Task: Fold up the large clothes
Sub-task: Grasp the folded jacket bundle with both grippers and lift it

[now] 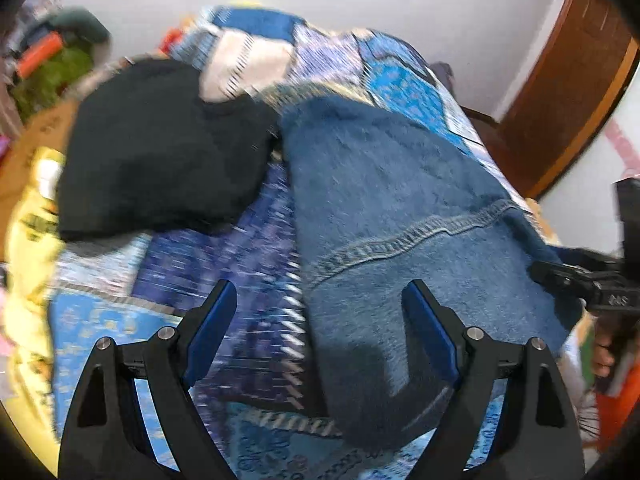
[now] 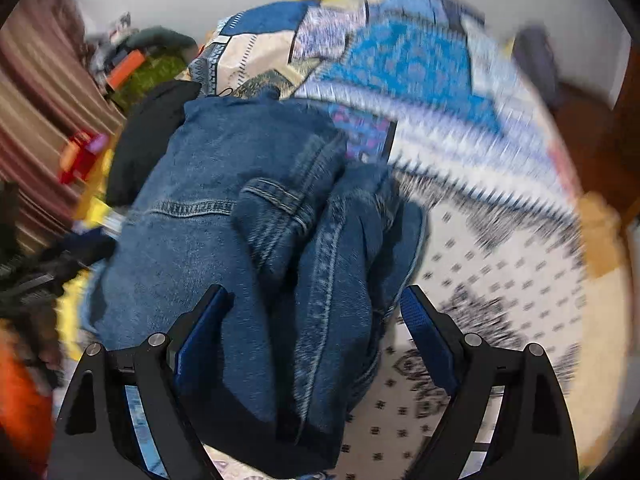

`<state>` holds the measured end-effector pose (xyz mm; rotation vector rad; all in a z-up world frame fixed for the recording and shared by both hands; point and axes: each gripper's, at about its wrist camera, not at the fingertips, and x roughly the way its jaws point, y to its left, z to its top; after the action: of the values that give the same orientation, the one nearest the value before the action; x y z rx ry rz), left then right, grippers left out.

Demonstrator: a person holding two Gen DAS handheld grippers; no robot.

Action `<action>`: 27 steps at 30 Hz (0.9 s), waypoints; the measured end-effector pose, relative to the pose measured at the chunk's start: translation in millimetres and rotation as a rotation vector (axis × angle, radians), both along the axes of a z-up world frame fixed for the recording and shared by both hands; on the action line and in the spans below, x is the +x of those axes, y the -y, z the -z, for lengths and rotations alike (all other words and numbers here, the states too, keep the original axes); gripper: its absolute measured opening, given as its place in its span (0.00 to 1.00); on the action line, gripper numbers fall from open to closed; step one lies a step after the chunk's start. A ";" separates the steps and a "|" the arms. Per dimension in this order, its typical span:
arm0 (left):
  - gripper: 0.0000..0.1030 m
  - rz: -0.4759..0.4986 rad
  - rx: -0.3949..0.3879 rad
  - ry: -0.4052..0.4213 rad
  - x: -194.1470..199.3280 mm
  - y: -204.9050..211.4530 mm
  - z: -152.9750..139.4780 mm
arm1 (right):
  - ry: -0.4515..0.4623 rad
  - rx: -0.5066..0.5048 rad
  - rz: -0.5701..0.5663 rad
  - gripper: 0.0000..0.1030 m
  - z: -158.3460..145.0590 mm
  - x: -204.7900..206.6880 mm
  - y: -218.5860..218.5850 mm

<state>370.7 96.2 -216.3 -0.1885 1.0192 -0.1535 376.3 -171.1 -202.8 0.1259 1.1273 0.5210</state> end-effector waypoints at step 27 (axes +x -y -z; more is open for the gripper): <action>0.57 0.112 -0.475 -0.198 91.2 -17.4 54.6 | -0.196 0.282 -0.023 0.50 23.6 27.6 19.2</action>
<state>461.9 113.5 -270.9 -0.5874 1.1797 -0.4873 403.9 -190.3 -226.4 0.4161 1.2417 0.6981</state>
